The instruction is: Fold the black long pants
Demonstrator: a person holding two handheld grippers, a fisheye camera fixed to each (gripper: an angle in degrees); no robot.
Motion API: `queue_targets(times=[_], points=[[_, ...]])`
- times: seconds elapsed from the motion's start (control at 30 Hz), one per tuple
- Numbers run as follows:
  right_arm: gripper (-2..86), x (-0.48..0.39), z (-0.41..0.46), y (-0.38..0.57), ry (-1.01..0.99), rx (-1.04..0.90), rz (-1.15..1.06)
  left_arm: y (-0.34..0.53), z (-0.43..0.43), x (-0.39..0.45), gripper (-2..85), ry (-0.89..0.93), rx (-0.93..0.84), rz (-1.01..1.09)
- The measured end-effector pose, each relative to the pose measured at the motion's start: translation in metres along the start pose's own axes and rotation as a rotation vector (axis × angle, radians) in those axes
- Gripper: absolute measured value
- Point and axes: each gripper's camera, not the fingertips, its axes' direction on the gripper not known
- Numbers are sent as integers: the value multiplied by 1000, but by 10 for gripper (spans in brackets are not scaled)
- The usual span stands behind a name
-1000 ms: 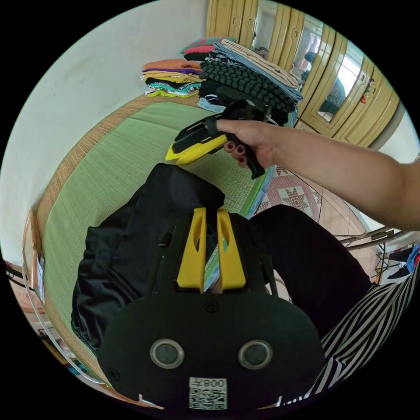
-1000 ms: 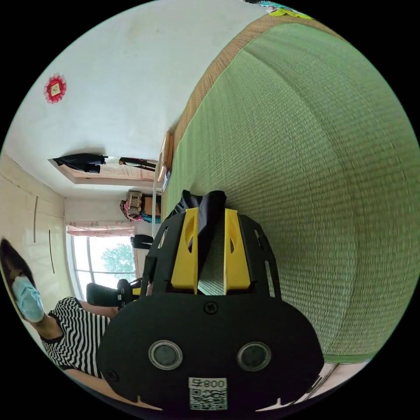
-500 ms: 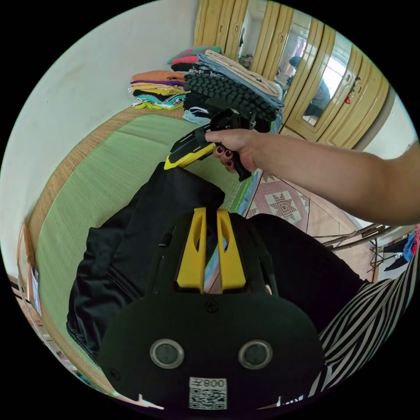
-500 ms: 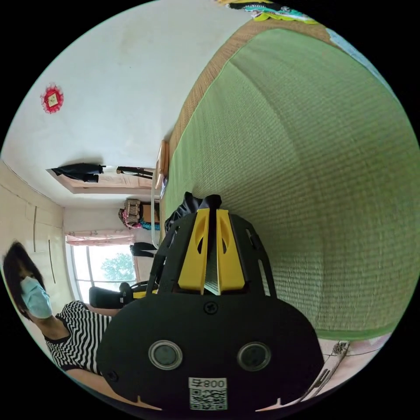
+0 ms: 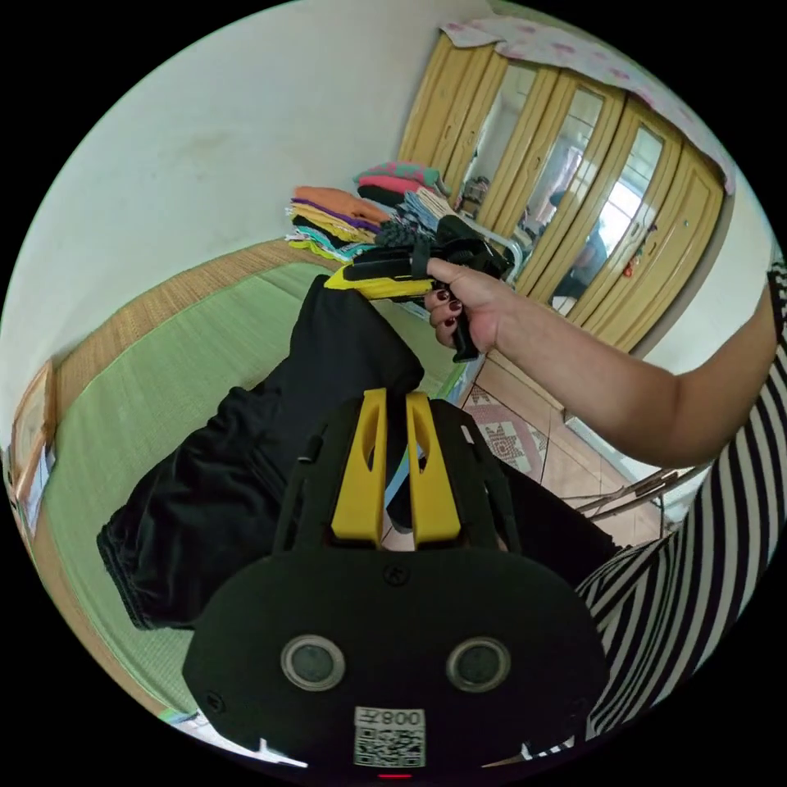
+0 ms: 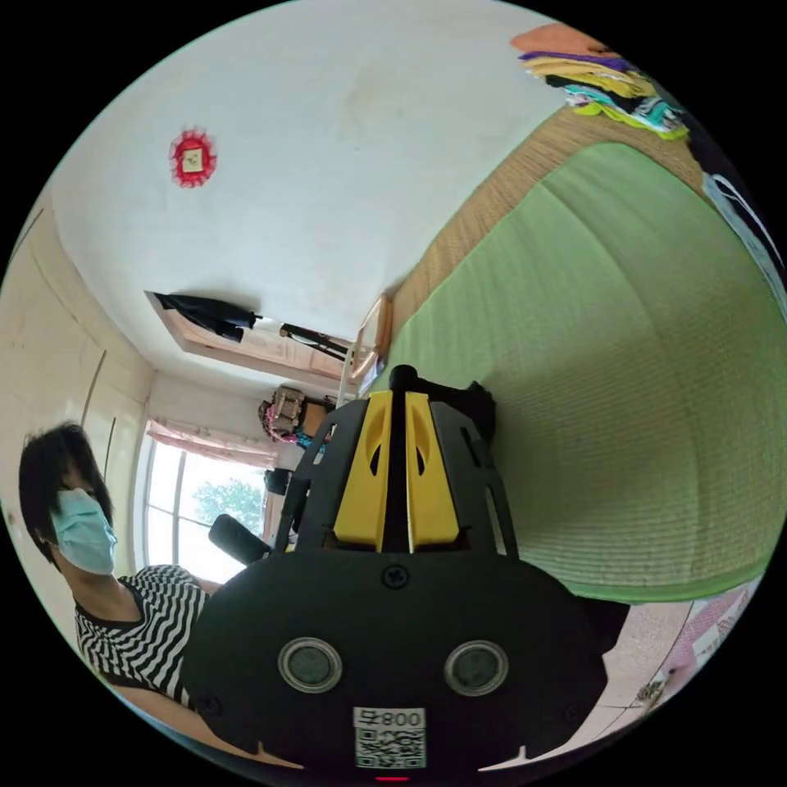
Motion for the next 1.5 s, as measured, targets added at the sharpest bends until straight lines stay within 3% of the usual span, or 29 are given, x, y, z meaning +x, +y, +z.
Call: queue_targets(times=[0.37, 0.77, 1.2, 1.5], points=[[26, -201, 126, -79, 26, -167, -189, 106, -75, -159, 34, 11, 228, -391], [25, -303, 276, -150, 179, -420, -179, 218, -63, -314, 35, 100, 291, -854], [6, -396, 328, -218, 184, -547, -212, 258, -40, -396, 39, 183, 361, -1069], [1, -471, 315, -234, 299, -597, -441, 263, -54, -413, 18, 157, 421, -1112]])
